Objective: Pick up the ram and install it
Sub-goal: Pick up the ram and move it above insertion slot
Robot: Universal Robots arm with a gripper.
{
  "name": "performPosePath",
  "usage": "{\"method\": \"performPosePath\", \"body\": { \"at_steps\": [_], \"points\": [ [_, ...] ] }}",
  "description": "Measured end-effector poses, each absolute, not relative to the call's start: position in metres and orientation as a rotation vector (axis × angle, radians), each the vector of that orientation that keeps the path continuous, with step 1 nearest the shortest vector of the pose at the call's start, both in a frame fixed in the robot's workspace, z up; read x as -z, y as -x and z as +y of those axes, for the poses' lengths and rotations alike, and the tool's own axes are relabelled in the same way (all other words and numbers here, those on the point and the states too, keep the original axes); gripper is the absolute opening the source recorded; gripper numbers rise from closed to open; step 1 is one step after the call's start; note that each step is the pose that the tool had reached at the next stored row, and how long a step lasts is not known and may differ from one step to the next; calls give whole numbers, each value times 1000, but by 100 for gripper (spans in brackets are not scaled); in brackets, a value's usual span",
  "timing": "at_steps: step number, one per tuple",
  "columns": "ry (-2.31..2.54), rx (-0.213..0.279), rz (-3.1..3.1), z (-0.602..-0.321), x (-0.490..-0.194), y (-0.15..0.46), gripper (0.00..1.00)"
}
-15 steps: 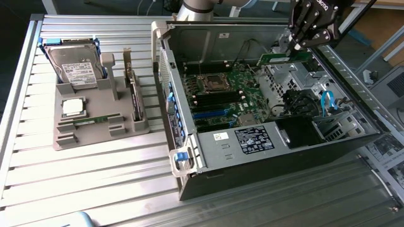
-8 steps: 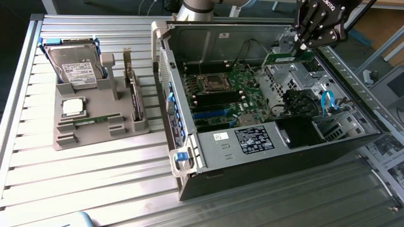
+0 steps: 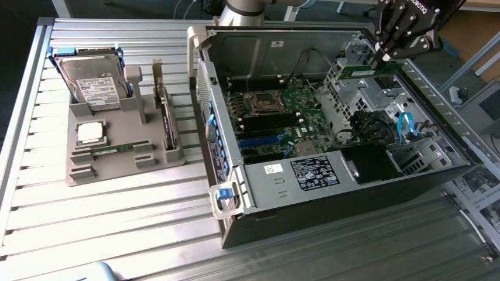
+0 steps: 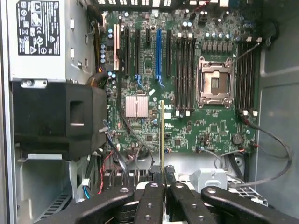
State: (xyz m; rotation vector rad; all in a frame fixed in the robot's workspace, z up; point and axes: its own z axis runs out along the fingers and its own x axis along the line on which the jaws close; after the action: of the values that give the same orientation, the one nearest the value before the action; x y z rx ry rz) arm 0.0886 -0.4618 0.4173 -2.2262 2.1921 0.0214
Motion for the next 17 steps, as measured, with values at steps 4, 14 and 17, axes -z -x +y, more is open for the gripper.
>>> {"method": "performPosePath", "body": {
  "at_steps": [4,14,17],
  "points": [
    [2226,-21,2192,-462,-417,-101,12],
    [2226,-21,2192,-462,-417,-126,12],
    [2226,-21,2192,-462,-417,-126,12]
  ]
}}
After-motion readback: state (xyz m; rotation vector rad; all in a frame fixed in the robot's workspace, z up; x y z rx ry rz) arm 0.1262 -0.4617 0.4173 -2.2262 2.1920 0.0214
